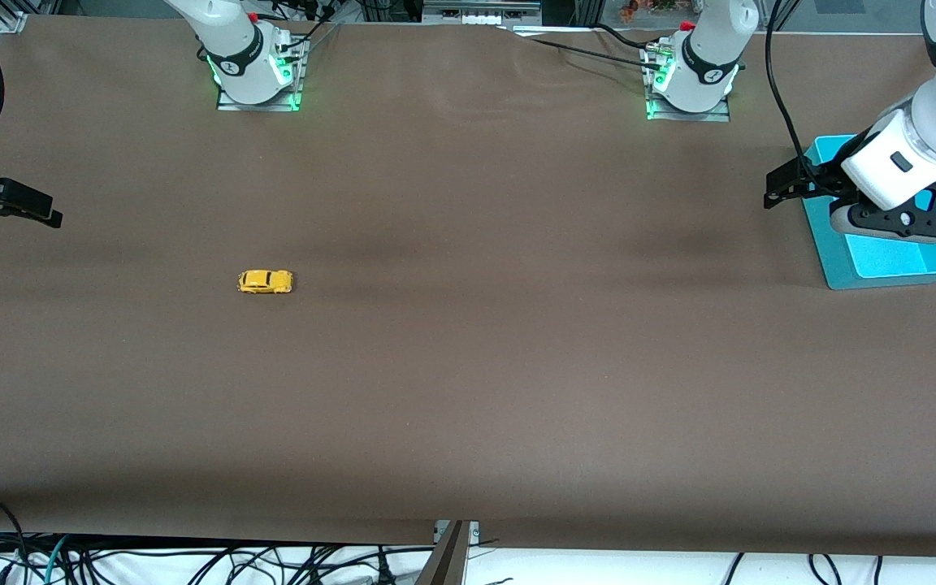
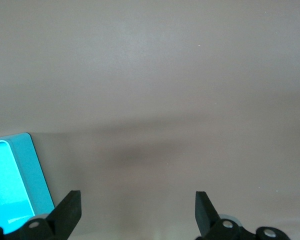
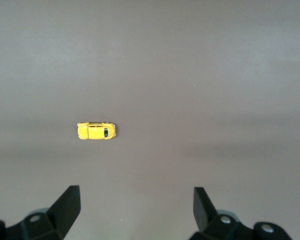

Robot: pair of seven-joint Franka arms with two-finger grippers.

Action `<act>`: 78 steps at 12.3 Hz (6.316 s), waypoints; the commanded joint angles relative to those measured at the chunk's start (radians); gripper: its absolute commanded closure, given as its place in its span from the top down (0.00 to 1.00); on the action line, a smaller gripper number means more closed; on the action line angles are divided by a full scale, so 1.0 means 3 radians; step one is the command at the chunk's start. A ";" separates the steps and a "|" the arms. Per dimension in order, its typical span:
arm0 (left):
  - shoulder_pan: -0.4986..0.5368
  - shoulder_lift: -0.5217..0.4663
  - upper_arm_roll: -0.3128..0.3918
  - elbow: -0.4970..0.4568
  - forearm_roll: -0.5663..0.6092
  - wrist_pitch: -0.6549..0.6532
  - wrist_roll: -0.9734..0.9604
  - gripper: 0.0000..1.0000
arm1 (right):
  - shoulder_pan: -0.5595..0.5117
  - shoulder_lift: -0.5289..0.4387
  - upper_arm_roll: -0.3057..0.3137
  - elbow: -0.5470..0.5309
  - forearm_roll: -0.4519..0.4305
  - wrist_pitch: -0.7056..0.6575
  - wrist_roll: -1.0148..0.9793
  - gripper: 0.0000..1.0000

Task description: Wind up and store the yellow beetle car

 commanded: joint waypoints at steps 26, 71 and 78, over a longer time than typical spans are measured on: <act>0.0011 -0.0075 -0.0039 0.0080 0.0102 -0.0034 -0.0045 1.00 | 0.0423 0.0121 0.0066 -0.0023 -0.0062 -0.0032 -0.0056 1.00; 0.0062 -0.0116 0.0028 0.0105 0.0061 -0.0152 -0.0065 1.00 | 0.0869 0.0735 0.0158 -0.2518 -0.0088 0.3480 -0.4433 0.14; 0.0062 -0.0111 0.0017 0.0095 0.0092 -0.0152 -0.0060 1.00 | 0.0343 0.0827 0.0102 -0.2503 -0.0088 0.3511 -0.4948 0.15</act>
